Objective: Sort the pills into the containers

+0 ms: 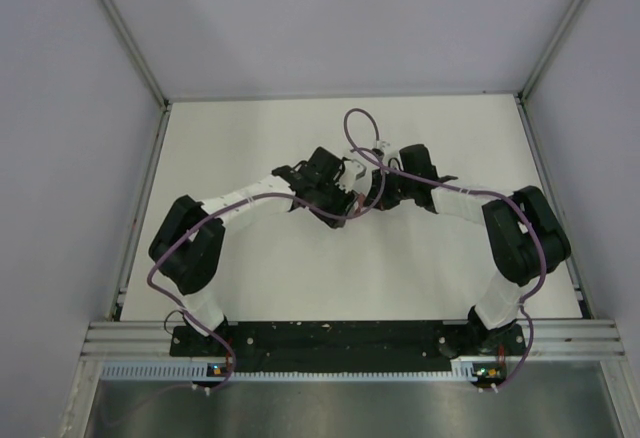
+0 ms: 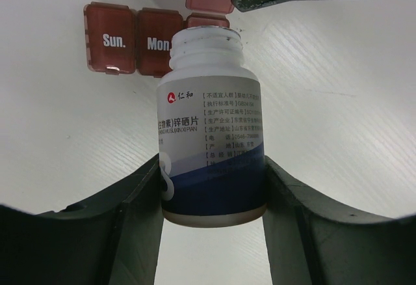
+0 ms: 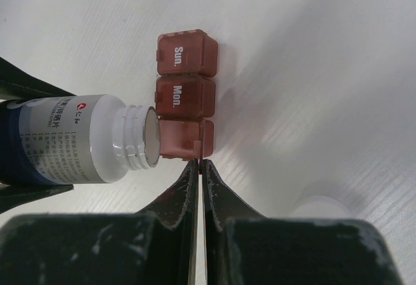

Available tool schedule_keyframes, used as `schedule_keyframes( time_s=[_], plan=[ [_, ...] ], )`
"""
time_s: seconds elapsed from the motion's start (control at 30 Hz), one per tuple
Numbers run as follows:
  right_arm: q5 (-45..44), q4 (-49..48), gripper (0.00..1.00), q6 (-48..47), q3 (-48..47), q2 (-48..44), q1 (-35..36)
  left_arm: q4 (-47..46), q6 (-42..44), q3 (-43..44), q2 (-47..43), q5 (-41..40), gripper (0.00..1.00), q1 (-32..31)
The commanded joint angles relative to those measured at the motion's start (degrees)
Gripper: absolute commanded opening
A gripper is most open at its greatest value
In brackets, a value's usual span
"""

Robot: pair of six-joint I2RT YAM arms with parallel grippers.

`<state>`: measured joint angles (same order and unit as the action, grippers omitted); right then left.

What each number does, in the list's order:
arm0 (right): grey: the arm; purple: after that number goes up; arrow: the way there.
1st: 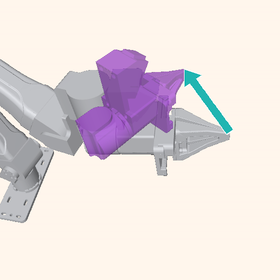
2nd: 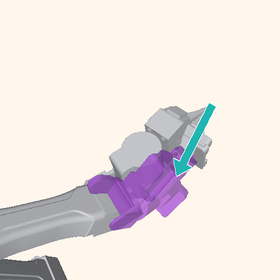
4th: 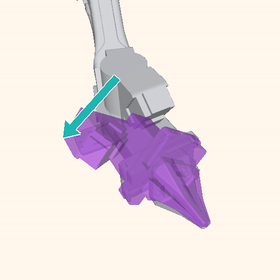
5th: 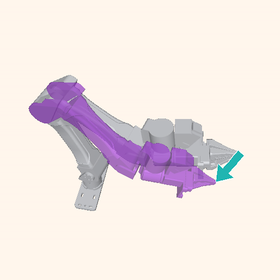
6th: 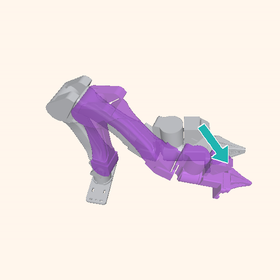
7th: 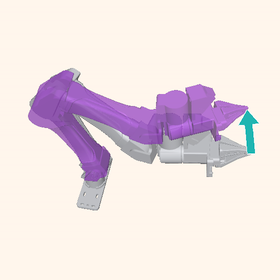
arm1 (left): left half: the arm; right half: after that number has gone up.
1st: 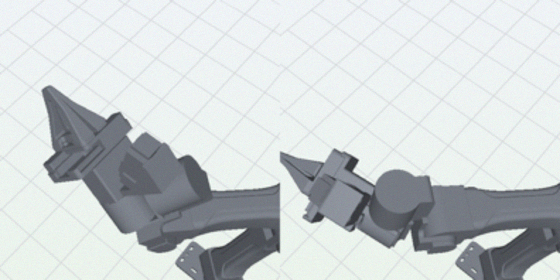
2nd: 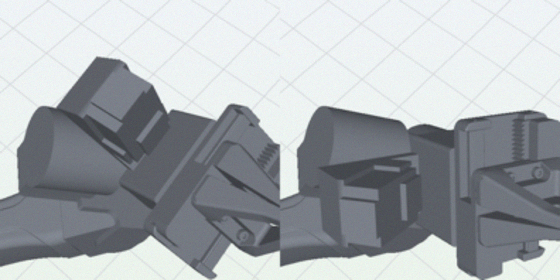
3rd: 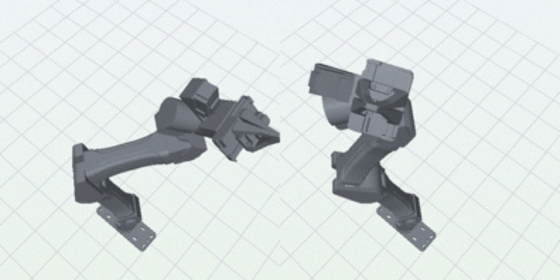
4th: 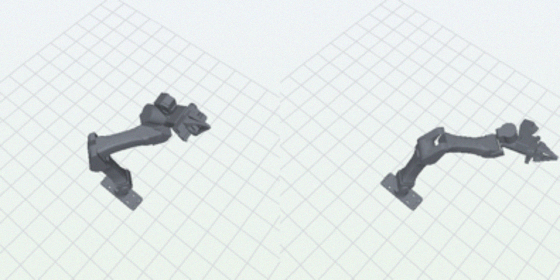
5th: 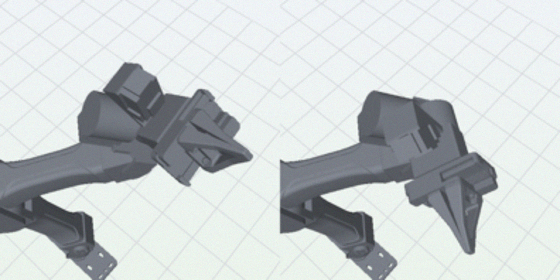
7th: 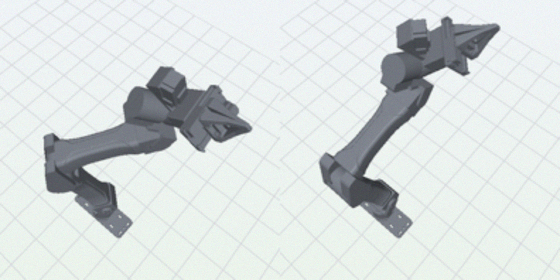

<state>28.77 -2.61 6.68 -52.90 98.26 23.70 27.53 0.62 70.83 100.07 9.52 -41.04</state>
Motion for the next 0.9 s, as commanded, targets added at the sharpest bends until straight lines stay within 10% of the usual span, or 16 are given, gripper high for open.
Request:
schedule_keyframes(
  time_s=[0.0, 0.87],
  plan=[
    [1.28, -3.01, 0.00, 0.00, -0.01, -2.11, -0.50, -0.28, 0.87, 2.74, 1.00, -0.12, 0.00, -0.18],
    [1.90, -2.93, 0.00, -0.09, -0.09, -1.75, -0.68, 3.76, 2.19, 6.08, 3.29, 0.41, 0.00, -0.18]
  ],
)
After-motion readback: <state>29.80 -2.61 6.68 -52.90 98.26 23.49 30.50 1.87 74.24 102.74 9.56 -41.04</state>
